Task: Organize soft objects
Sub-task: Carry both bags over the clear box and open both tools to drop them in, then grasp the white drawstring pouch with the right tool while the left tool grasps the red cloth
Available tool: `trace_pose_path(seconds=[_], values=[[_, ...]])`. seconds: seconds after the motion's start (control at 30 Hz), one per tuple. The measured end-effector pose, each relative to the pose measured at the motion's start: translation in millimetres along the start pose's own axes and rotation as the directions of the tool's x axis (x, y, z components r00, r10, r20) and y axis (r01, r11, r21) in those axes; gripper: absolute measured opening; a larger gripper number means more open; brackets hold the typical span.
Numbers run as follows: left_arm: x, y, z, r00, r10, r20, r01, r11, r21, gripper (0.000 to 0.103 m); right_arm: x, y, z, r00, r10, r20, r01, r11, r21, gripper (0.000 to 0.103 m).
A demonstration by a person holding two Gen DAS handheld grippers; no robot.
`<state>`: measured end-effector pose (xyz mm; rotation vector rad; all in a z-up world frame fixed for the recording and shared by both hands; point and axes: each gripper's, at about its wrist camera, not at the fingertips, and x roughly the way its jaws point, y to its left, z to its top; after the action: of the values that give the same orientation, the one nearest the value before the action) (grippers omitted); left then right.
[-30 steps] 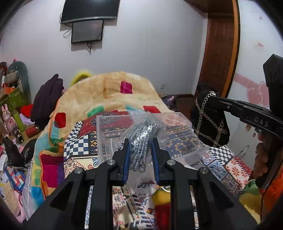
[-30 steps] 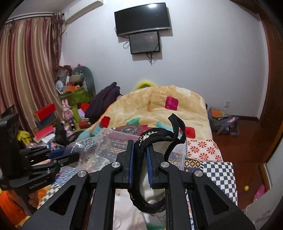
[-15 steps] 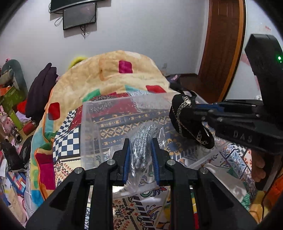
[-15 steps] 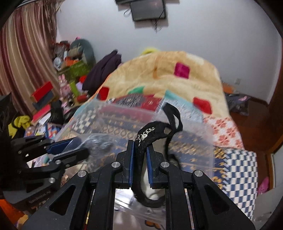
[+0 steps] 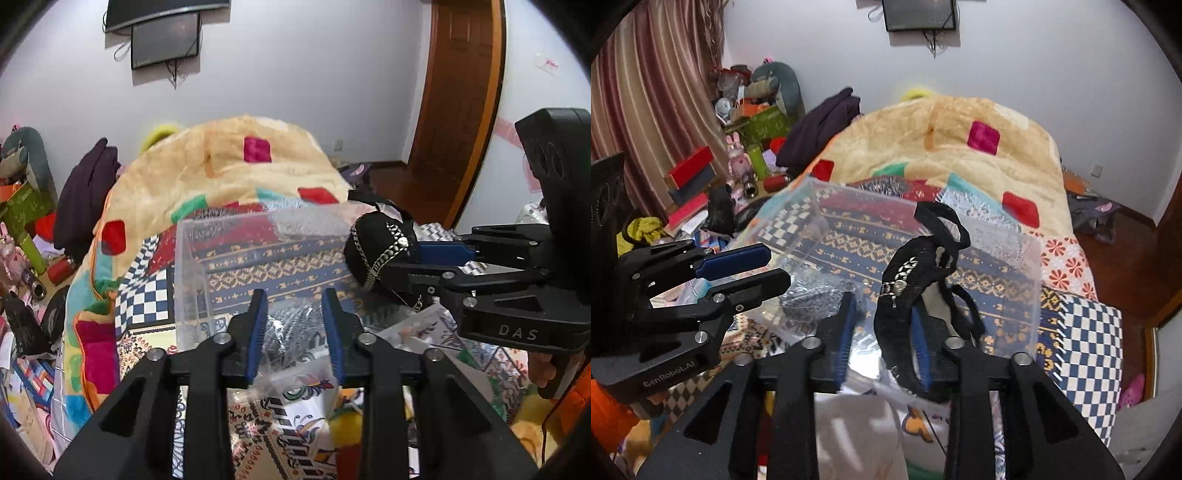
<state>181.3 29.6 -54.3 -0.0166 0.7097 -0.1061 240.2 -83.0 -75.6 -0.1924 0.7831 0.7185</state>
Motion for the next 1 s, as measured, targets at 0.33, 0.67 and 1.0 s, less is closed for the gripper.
trace_pose_path(seconds=[0.33,0.67,1.0], values=[[-51.3,-5.2,-3.5,0.995,-0.007,0.095,0.008,1.000,-0.017,0.058,-35.1,12.8,1.3,0.994,-0.050,0.096,0.052,0.998,-0.020,0.063],[-70.6,-6.5,-32.5,0.996,-0.019,0.082,0.022,0.999,-0.043,0.071,-58.4,21.1,-29.8,0.989,-0.065,0.134,0.065,0.998,0.004,0.085],[-45.7,-13.2,-81.5,0.998,-0.039,-0.039,0.037,0.998,-0.058,0.071,-26.2,13.8,-75.3,1.000,-0.008,-0.015,0.010,0.997,0.079,0.085]])
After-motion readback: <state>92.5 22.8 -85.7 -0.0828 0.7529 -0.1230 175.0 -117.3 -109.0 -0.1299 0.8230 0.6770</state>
